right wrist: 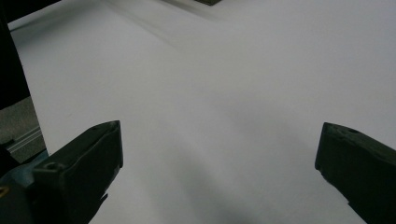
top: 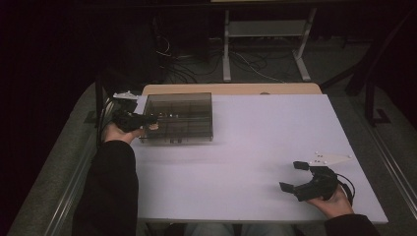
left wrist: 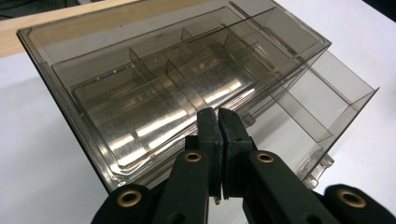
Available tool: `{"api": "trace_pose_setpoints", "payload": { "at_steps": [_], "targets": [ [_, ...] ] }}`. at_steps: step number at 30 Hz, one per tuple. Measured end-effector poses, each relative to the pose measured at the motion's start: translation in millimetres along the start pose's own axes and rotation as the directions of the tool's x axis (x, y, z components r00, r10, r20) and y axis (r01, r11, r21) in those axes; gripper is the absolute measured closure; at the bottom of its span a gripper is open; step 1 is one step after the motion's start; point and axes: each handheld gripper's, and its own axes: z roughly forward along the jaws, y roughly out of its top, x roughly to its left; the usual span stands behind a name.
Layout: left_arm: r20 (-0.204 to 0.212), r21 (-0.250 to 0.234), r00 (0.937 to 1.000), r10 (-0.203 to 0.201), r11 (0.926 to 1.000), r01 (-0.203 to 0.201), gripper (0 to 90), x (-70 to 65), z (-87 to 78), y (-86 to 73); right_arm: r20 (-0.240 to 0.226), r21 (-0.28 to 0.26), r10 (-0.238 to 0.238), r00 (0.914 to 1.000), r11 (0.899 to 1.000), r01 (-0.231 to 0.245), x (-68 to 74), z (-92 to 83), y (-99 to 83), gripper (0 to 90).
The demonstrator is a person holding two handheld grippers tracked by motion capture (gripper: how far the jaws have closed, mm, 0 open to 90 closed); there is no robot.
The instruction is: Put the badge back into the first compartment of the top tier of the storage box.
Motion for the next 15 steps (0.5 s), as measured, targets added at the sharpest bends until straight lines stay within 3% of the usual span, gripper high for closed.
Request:
{"api": "trace_pose_setpoints", "payload": {
  "at_steps": [15],
  "targets": [
    [0.007, 0.028, 1.0000, -0.003, 0.9996, 0.003, 87.8, 2.1, 7.8, -7.2, 0.001, 0.004, -0.002, 1.0000, 1.000, 0.002, 0.2, 0.7, -0.3, 0.3]
  ]
}}
